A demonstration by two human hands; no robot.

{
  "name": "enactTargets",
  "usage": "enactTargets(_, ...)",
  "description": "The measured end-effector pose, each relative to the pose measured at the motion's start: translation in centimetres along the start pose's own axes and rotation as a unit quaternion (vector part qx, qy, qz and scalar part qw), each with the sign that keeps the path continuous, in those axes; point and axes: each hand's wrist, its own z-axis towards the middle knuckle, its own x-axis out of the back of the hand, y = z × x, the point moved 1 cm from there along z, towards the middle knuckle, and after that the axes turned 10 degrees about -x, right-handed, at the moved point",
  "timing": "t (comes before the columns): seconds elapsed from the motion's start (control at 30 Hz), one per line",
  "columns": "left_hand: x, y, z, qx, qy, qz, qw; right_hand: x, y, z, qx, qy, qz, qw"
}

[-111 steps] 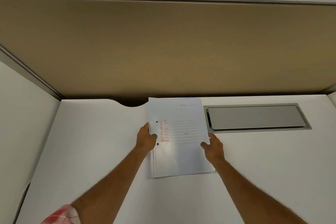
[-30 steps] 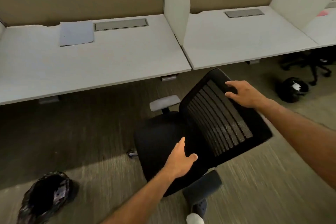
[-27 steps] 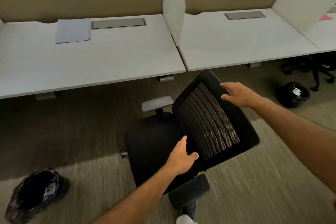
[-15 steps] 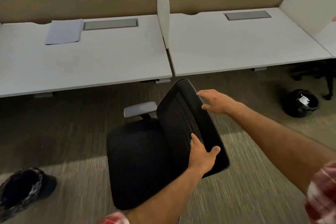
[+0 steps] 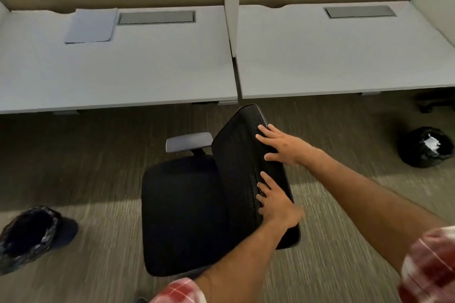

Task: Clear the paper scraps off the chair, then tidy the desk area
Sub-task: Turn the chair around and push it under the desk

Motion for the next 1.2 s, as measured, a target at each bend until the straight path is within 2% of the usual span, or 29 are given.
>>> enactTargets(0.33,3.0,-2.1,-0.9,-0.025,-0.048,0.019,0.998,-1.8,-1.8,-0.3,0.009,0.048,-0.108,0.993)
enactTargets(0.67,7.5,-7.0,-3.1,-0.009,-0.092,0.104,0.99,-4.8,-8.9,-1.4,-0.077,0.061,-0.039,0.994)
enactTargets(0.87,11.4,-11.6,-5.2,-0.009,-0.148,0.176,0.973,-6.4,-14.4,-2.6,-0.104,0.078,-0.025,0.991)
enactTargets(1.03,15.2,-16.6,-7.9,-0.012,-0.163,0.205,0.965,-7.8,-20.4,-3.9,-0.082,0.078,-0.039,0.993)
enactTargets(1.2,19.1,-23.1,-11.6,-0.01,-0.127,0.174,0.977,-9.8,-27.2,-5.3,-0.006,0.055,-0.065,0.996)
